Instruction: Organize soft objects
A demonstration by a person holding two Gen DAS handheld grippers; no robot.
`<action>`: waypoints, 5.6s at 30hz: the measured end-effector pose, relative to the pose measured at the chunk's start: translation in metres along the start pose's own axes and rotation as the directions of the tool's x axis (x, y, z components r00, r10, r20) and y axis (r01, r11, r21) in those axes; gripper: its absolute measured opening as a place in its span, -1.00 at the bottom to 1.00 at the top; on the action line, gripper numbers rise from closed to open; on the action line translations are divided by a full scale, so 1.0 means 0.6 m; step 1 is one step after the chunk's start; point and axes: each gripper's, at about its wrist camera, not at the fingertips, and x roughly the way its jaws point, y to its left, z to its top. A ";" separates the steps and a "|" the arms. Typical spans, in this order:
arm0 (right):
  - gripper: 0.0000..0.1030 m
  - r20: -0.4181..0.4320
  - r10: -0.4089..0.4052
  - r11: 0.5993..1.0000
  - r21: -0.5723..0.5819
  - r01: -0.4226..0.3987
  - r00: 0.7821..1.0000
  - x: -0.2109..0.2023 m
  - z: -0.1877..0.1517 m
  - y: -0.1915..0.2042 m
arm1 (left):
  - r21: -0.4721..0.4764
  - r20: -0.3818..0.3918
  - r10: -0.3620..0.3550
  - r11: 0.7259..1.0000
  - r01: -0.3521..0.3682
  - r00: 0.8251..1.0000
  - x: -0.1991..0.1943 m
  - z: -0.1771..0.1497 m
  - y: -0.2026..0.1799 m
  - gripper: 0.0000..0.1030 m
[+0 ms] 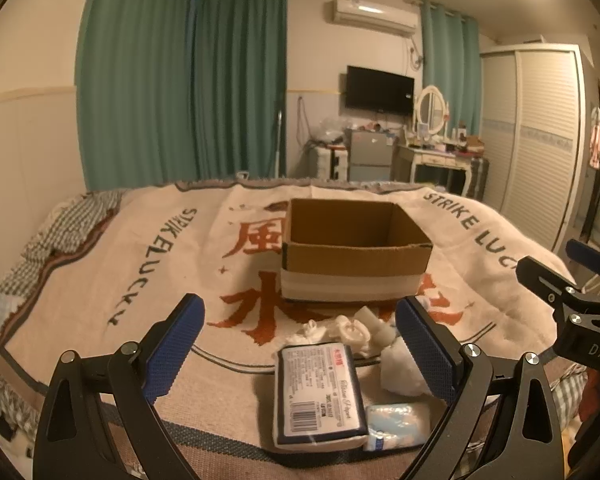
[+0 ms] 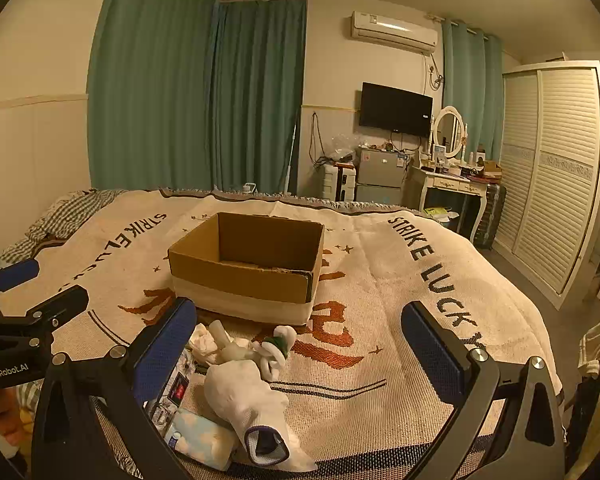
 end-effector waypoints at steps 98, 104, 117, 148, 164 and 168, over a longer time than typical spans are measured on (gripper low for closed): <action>0.01 -0.347 0.187 0.971 -0.077 -0.227 0.919 0.148 -0.079 0.080 | 0.041 -0.321 -0.096 0.992 0.116 0.942 0.092 -0.060 -0.017 0.53; 0.01 -0.278 0.180 0.972 -0.094 -0.214 0.943 0.114 -0.007 0.063 | 0.074 -0.234 -0.107 0.989 0.128 0.966 0.082 0.017 -0.025 0.53; 0.01 -0.115 0.218 0.976 0.019 -0.217 0.969 0.220 0.222 0.018 | 0.042 -0.148 -0.112 0.992 0.119 0.983 0.226 0.192 -0.016 0.53; 0.50 -0.181 0.196 0.972 0.165 -0.167 0.964 0.395 0.240 -0.026 | 0.088 -0.147 -0.052 0.994 0.065 0.988 0.329 0.218 -0.039 0.68; 0.95 -0.029 0.182 0.983 0.004 -0.182 0.983 -0.012 0.290 -0.060 | 0.008 0.124 -0.032 0.999 0.031 0.992 -0.039 0.255 -0.037 0.87; 0.95 -0.091 0.175 0.982 -0.057 -0.180 0.980 -0.043 0.230 -0.049 | 0.014 0.084 -0.016 1.000 0.014 0.996 -0.046 0.207 -0.042 0.87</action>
